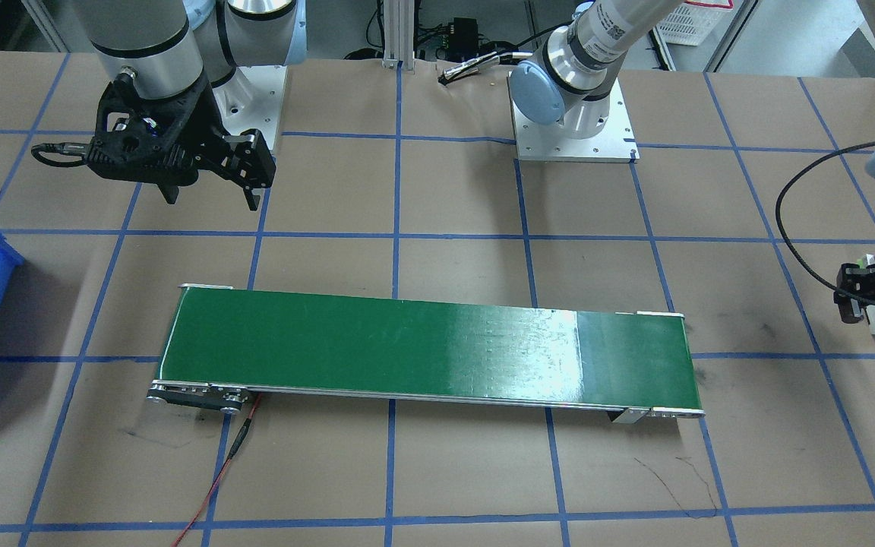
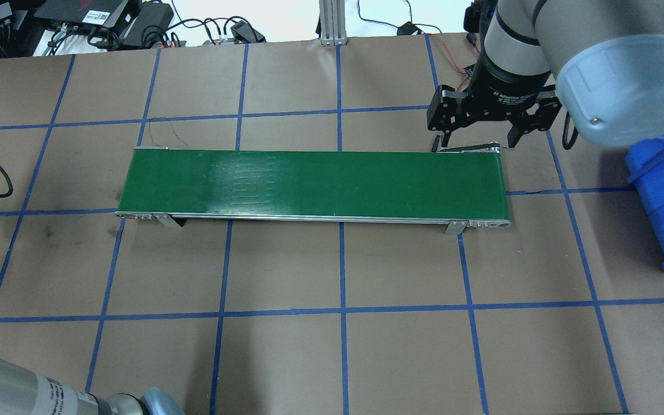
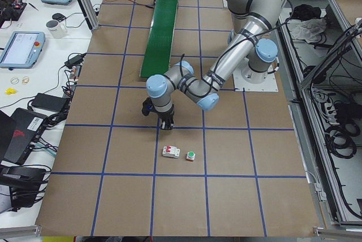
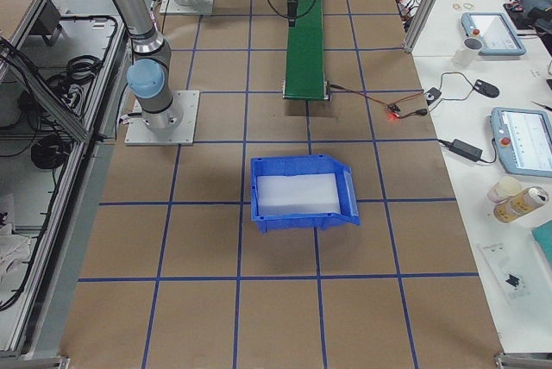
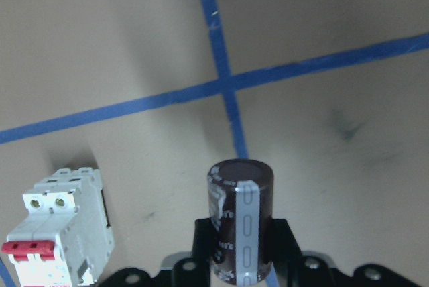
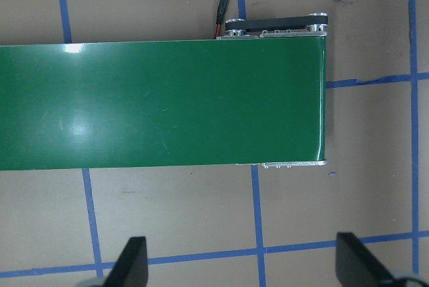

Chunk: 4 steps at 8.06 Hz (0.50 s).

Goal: Move capacitor from left to right
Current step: 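Carry the capacitor with the left gripper over the conveyor belt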

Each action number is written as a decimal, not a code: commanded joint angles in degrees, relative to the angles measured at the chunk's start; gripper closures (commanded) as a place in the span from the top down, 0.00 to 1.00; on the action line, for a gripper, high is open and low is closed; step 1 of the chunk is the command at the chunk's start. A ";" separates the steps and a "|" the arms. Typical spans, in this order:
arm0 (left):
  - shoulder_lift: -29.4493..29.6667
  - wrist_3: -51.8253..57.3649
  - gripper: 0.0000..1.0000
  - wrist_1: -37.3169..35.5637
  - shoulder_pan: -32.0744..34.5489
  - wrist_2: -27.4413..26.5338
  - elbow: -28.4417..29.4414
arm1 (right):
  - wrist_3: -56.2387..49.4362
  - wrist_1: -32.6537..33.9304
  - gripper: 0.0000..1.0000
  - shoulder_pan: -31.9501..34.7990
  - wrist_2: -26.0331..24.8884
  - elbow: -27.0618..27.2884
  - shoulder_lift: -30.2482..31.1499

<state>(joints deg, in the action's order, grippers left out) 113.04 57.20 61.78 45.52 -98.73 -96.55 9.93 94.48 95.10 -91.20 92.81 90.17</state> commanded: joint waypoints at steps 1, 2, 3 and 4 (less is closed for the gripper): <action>-9.12 -14.43 0.00 7.64 9.90 2.23 0.04 | 0.00 0.00 1.00 0.00 -0.29 0.00 0.00; -11.85 -19.27 0.00 9.74 14.38 3.88 0.30 | 0.00 -0.09 1.00 0.00 -0.21 0.00 0.00; -13.35 -24.54 0.00 10.63 17.91 7.64 0.39 | 0.00 -0.26 1.00 0.00 -0.38 0.00 -0.09; -13.37 -30.42 0.00 10.64 21.16 9.33 0.22 | 0.00 -0.26 1.00 0.00 -0.38 0.00 0.00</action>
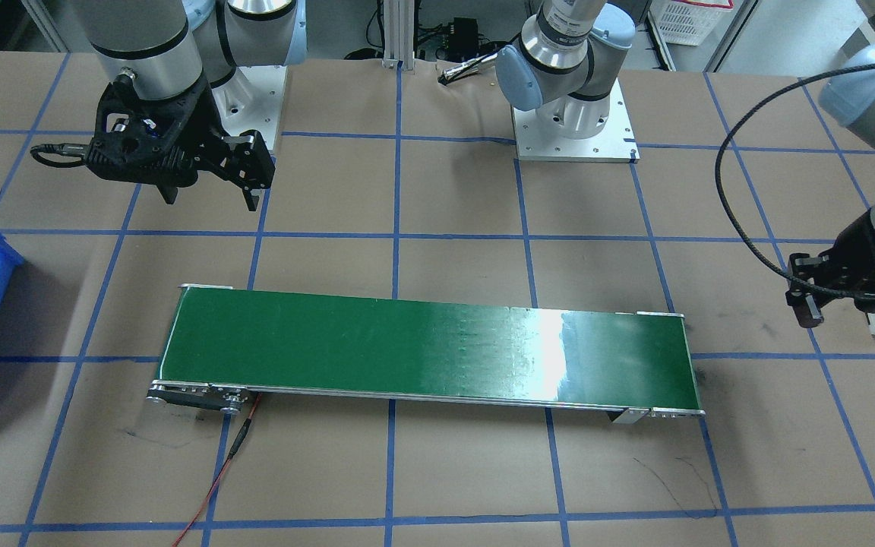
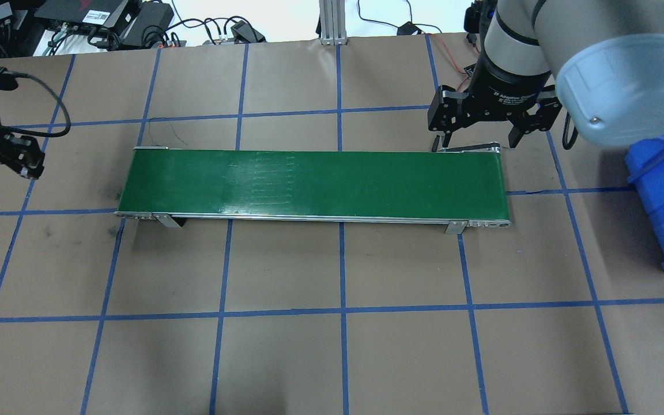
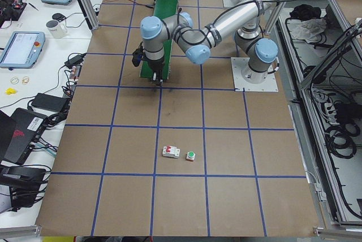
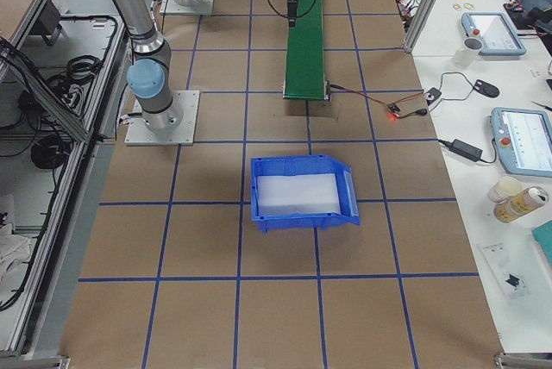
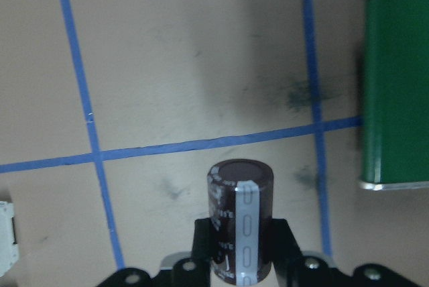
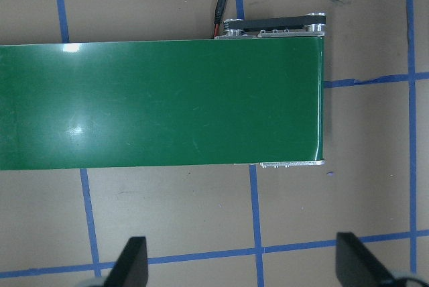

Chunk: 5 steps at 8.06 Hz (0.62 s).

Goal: Move capacitor from left to right
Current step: 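Carry the capacitor with the left gripper over the conveyor belt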

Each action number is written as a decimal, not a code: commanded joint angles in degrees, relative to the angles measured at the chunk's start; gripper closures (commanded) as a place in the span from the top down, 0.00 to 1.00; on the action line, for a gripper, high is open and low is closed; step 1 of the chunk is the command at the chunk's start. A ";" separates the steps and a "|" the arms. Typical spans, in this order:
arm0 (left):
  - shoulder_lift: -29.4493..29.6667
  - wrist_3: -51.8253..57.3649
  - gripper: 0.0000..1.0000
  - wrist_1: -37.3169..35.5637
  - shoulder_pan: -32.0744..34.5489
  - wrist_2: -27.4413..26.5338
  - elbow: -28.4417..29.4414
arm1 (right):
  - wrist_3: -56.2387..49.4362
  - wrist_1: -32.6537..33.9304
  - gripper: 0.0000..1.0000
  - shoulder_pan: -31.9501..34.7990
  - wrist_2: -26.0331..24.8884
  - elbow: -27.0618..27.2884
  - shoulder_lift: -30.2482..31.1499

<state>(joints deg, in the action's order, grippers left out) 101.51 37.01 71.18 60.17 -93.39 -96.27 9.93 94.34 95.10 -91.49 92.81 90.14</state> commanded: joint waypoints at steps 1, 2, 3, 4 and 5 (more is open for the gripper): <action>-1.32 -13.85 0.00 1.33 9.50 6.96 -0.41 | 0.00 -0.20 1.00 0.00 -0.01 0.00 0.04; 0.60 -14.24 0.00 1.50 10.57 8.21 -0.67 | 0.00 -0.12 1.00 0.00 -0.18 0.00 0.04; 2.62 -14.07 0.00 1.42 10.58 8.05 -0.76 | 0.00 -0.20 1.00 0.00 -0.10 0.00 0.04; 5.07 -14.41 0.00 1.41 10.85 8.13 -0.85 | 0.00 -0.29 1.00 0.00 -0.10 0.00 -0.05; 6.58 -14.07 0.00 1.41 10.85 7.96 -0.68 | 0.00 -0.29 1.00 0.00 -0.01 0.00 -0.05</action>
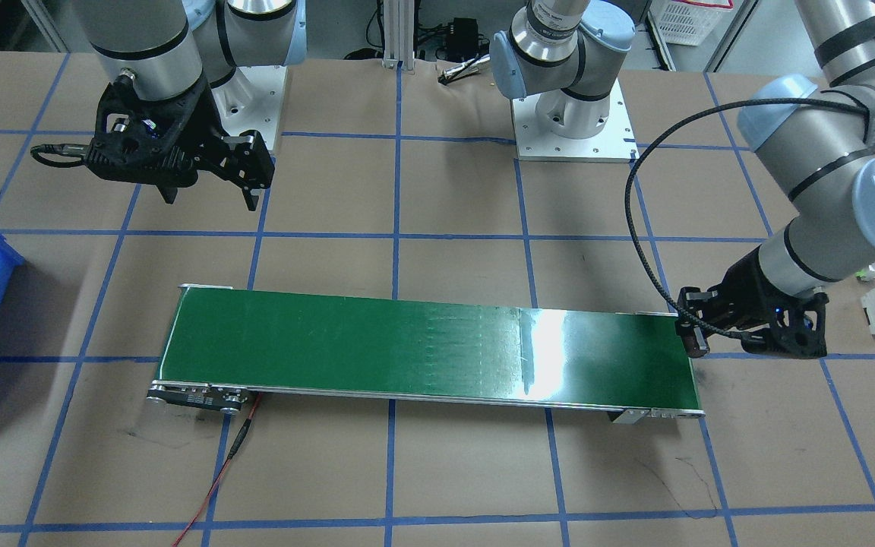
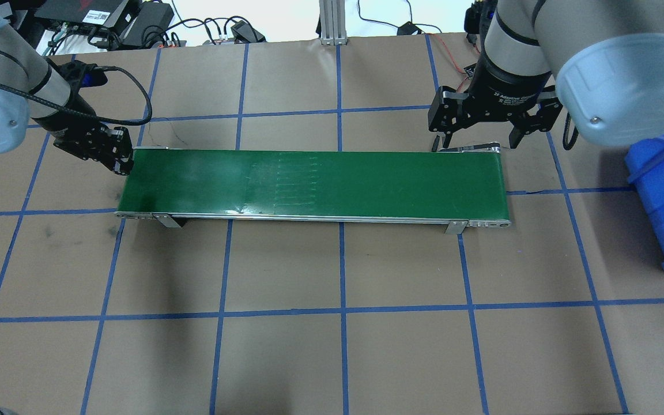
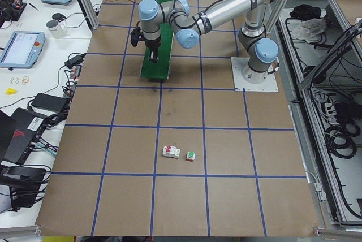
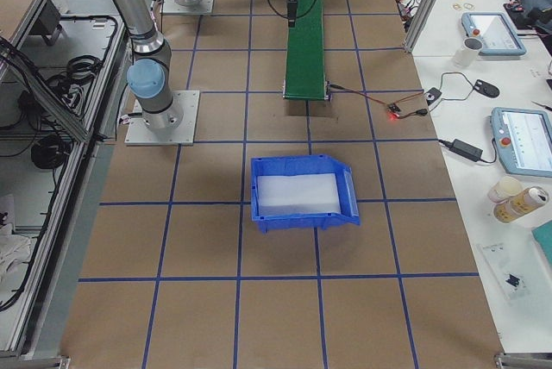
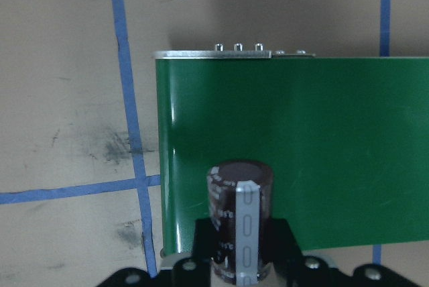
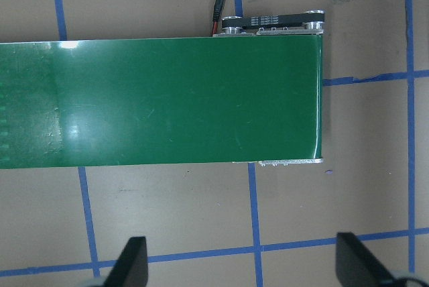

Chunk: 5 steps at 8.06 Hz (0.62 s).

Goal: Move capacitor from left to right
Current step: 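Carry the capacitor with the left gripper over the conveyor belt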

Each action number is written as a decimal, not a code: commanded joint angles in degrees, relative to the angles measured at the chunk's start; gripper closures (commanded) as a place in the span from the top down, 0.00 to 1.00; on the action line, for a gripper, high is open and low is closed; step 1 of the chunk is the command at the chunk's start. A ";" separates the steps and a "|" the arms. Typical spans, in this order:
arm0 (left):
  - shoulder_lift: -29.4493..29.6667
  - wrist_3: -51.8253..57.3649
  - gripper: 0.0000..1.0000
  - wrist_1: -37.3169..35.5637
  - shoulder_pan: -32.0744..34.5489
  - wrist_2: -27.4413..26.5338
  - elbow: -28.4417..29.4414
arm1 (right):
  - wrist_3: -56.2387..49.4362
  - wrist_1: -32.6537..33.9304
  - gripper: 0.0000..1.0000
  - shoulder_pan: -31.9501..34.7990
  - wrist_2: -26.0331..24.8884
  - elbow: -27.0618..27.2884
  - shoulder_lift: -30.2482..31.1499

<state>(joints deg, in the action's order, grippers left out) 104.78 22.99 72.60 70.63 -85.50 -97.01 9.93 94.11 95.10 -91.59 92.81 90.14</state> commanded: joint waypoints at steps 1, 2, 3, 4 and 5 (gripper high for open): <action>4.03 0.03 0.00 -0.08 0.39 -0.62 0.16 | 0.00 -0.06 1.00 0.00 0.18 0.00 0.03; 5.25 0.03 0.00 -0.43 0.39 -0.72 0.25 | 0.00 -0.06 1.00 0.00 0.09 0.00 0.03; 6.05 -0.32 0.00 -0.26 0.39 -0.63 0.42 | 0.00 -0.06 1.00 0.00 0.01 0.00 -0.06; 6.58 -0.23 0.00 -0.61 0.39 -0.63 0.42 | 0.00 -0.06 1.00 0.00 -0.08 0.00 0.03; 7.10 -0.49 0.00 -0.70 0.39 -0.63 0.42 | -0.09 -0.06 1.00 0.00 -0.17 0.00 -0.06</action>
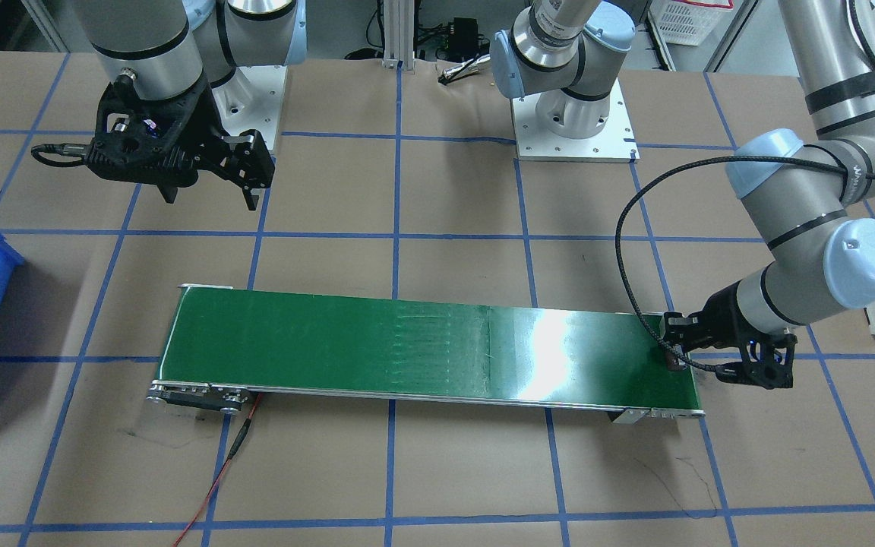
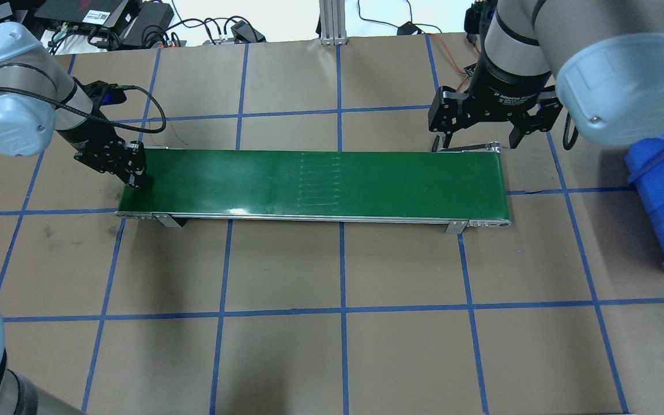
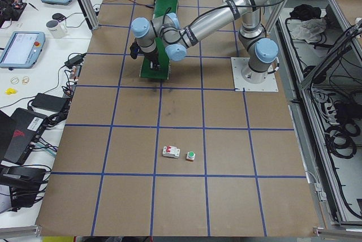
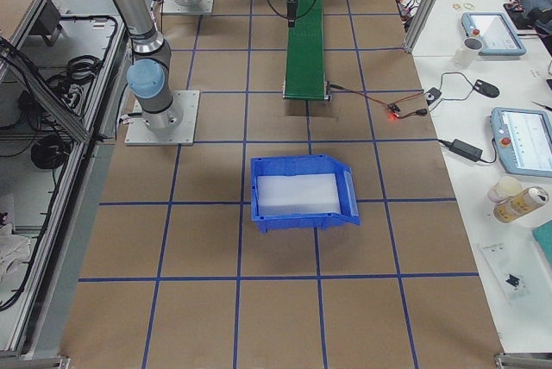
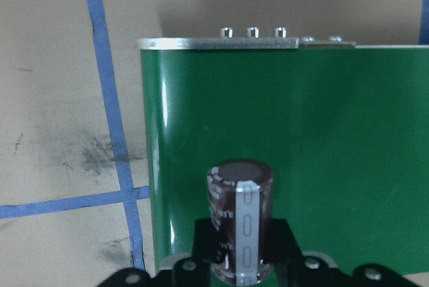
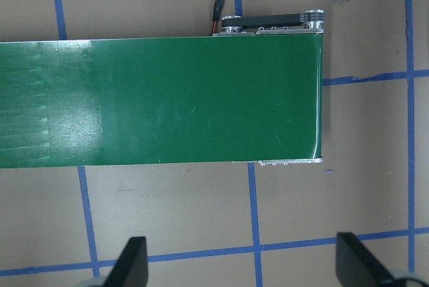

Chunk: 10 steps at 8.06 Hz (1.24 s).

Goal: Move capacitor from left to right
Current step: 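Set the capacitor on the belt and open the left gripper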

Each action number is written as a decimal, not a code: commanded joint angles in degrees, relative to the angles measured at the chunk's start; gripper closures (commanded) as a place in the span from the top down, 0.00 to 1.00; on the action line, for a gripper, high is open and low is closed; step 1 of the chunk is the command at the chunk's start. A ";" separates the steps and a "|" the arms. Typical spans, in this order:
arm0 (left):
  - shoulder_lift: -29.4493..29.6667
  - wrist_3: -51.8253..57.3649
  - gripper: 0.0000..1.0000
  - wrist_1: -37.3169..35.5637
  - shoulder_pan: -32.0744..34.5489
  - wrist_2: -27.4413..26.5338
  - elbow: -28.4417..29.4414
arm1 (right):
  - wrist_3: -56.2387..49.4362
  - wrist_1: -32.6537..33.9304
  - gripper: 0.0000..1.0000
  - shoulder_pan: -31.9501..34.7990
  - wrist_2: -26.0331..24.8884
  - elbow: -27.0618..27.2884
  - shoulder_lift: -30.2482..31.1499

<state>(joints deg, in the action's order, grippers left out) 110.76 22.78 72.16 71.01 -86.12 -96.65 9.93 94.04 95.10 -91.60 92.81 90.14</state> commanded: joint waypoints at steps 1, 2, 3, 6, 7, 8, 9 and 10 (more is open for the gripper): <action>1.21 -1.58 0.33 -0.09 0.00 -0.27 0.06 | -0.08 0.00 1.00 0.00 -0.16 0.00 -0.05; 0.86 -6.47 0.94 0.60 0.00 -0.10 0.06 | -0.52 0.00 1.00 0.00 -0.42 0.00 0.03; -0.01 -8.00 1.00 1.48 0.70 -0.10 0.14 | -0.87 0.35 1.00 0.00 -0.42 0.00 -0.05; -6.58 -13.96 1.00 8.76 2.89 -0.19 0.23 | -0.79 1.58 1.00 -0.09 0.46 0.09 -0.58; -9.65 -13.99 1.00 9.65 3.16 -0.62 0.23 | -0.70 3.84 1.00 -0.09 0.63 0.44 -0.67; -11.69 -13.99 1.00 10.01 3.25 -3.41 0.23 | -0.79 4.65 1.00 -0.09 1.24 0.79 -1.36; -13.80 -13.99 1.00 10.45 3.78 -6.75 0.06 | -1.14 8.75 1.00 -0.17 4.38 0.79 -4.24; -16.08 -14.25 1.00 11.32 4.74 -6.61 0.06 | -2.18 11.75 1.00 -0.26 4.67 1.14 -7.58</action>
<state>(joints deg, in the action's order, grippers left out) 98.83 8.91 82.12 74.47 -90.41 -96.49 8.94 100.30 94.95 -89.07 93.50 87.46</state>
